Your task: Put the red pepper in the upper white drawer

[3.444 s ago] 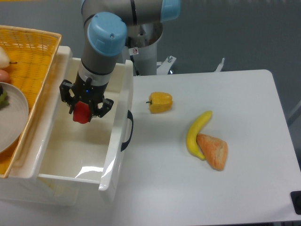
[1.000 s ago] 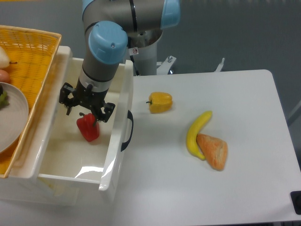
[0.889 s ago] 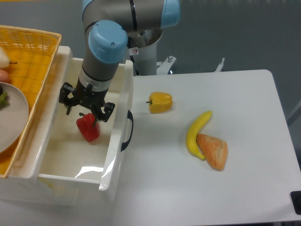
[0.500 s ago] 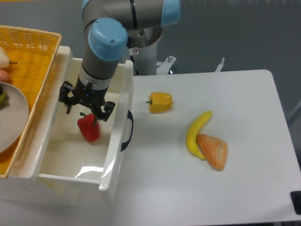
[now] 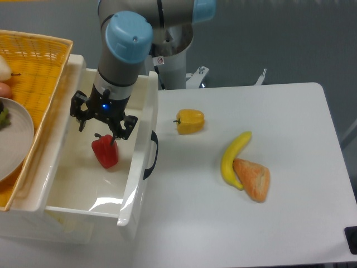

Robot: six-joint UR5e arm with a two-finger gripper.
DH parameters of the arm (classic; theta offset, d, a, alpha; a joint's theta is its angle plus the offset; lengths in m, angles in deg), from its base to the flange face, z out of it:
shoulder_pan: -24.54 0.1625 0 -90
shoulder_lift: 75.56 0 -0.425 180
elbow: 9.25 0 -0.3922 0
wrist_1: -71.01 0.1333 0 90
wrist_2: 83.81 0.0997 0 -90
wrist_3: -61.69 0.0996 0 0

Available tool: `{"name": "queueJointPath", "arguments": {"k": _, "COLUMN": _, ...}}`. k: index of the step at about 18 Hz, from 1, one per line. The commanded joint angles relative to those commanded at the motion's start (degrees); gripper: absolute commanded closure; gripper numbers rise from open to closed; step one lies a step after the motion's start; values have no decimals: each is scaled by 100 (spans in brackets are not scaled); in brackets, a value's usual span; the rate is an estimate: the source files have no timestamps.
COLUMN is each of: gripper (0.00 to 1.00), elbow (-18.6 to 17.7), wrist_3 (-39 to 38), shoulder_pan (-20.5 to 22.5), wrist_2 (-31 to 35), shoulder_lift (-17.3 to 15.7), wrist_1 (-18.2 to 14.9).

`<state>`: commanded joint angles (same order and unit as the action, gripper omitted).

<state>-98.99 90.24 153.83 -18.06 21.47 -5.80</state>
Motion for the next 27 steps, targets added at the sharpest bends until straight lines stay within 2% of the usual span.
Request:
{"name": "queueJointPath", "arguments": {"k": 15, "gripper": 19, "elbow": 9, "wrist_3": 343, "shoulder_pan": 703, "wrist_2": -273, "shoulder_lift": -237, "wrist_1": 9}}
{"name": "queueJointPath", "arguments": {"k": 18, "gripper": 13, "elbow": 18, "wrist_3": 650, "shoulder_pan": 931, "wrist_2": -273, "shoulder_lift": -237, "wrist_1": 9}}
{"name": "queueJointPath", "arguments": {"k": 19, "gripper": 9, "elbow": 18, "wrist_3": 703, "shoulder_pan": 993, "wrist_2": -264, "shoulder_lift": -237, "wrist_1": 9}}
{"name": "queueJointPath", "arguments": {"k": 20, "gripper": 0, "elbow": 18, "wrist_3": 756, "shoulder_pan": 1037, "wrist_2": -246, "shoulder_lift": -237, "wrist_1": 9}}
{"name": "queueJointPath", "arguments": {"k": 23, "gripper": 0, "elbow": 18, "wrist_3": 1212, "shoulder_pan": 1169, "wrist_2": -211, "shoulder_lift": -237, "wrist_1": 26}}
{"name": "queueJointPath", "arguments": {"k": 27, "gripper": 0, "elbow": 9, "wrist_3": 1994, "shoulder_pan": 1143, "wrist_2": -71, "shoulder_lift": -246, "wrist_1": 53}}
